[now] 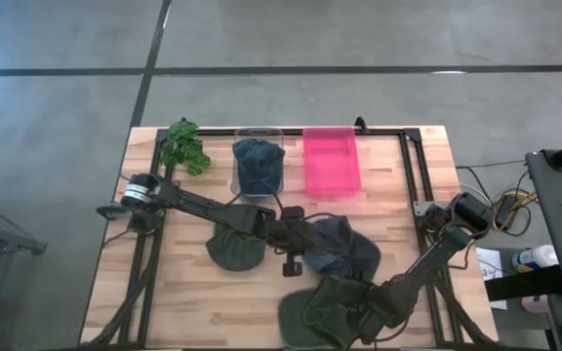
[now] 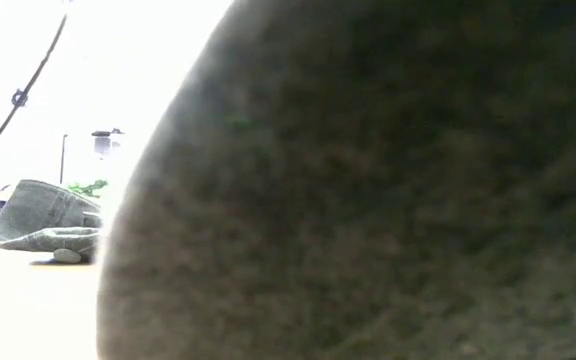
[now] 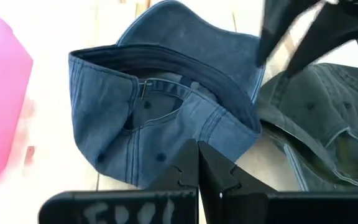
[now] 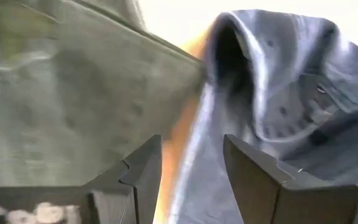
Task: Pick & Place hat
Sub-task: Put the blue cap into the transparent bin
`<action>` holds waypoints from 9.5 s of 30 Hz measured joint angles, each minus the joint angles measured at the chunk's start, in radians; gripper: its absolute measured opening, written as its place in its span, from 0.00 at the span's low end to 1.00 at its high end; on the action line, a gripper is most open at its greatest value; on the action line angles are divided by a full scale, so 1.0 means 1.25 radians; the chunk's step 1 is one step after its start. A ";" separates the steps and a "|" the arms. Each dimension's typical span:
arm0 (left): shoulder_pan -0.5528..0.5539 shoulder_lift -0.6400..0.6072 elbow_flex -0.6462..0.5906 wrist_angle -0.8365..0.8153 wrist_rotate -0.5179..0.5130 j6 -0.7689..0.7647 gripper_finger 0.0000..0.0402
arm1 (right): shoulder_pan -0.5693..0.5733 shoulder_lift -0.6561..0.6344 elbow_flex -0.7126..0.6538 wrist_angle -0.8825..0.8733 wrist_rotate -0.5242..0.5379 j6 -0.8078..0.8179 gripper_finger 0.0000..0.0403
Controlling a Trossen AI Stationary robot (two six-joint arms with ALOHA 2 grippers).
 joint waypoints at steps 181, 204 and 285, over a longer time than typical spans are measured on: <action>0.325 -0.706 -0.793 0.227 -0.439 0.061 0.00 | -0.791 -0.039 -0.100 0.642 -0.122 -0.047 0.28; 0.360 -0.522 -0.717 0.482 -0.311 0.274 0.00 | -0.779 -0.114 -0.101 0.503 -0.210 -0.248 0.30; 0.444 -0.268 -0.639 0.542 -0.211 0.275 0.00 | -0.975 0.049 0.145 0.486 -0.461 -0.692 0.48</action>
